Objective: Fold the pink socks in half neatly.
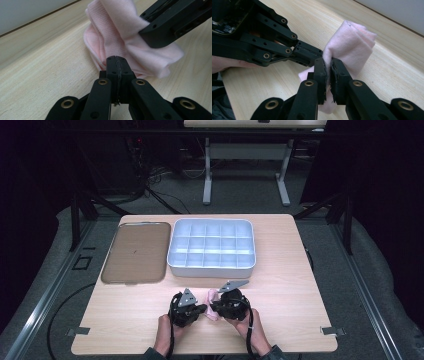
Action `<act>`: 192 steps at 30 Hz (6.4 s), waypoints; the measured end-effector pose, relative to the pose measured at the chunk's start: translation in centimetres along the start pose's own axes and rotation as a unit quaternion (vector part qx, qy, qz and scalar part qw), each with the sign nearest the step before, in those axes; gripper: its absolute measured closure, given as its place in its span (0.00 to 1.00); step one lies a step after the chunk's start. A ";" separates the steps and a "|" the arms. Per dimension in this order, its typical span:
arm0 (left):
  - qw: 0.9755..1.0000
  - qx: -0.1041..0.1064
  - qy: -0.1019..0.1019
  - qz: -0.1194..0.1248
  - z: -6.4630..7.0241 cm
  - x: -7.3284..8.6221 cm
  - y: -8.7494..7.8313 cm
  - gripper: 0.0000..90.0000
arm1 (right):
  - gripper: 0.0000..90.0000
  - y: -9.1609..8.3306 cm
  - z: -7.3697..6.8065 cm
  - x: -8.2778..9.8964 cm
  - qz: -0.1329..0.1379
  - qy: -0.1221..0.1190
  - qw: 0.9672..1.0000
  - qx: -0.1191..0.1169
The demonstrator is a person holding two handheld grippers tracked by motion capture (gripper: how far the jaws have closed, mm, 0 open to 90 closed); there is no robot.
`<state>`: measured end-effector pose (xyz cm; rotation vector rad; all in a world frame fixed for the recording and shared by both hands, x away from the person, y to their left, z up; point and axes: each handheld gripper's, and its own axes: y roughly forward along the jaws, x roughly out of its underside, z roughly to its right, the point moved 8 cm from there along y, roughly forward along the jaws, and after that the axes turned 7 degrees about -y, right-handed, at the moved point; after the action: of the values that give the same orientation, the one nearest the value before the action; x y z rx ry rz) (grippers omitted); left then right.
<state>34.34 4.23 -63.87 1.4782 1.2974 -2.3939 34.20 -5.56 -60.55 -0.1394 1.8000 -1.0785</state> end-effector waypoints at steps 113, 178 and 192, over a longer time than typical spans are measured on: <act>0.997 -0.033 -0.046 0.048 -3.7 -3.6 -1.5 0.43 | 0.50 2.8 1.7 0.3 -0.056 0.046 0.997 0.022; 0.982 -0.169 -0.078 -0.016 -10.7 4.3 -7.0 0.02 | 0.83 2.0 1.9 -0.2 -0.026 0.047 0.998 -0.037; 0.983 -0.168 -0.078 -0.015 -10.7 4.3 -7.0 0.03 | 0.83 0.5 1.9 -0.1 -0.011 0.044 0.999 -0.028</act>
<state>36.62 17.48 -64.80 1.1626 1.5954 -2.1183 35.96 -6.39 -61.06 -0.1483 1.9121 -1.0650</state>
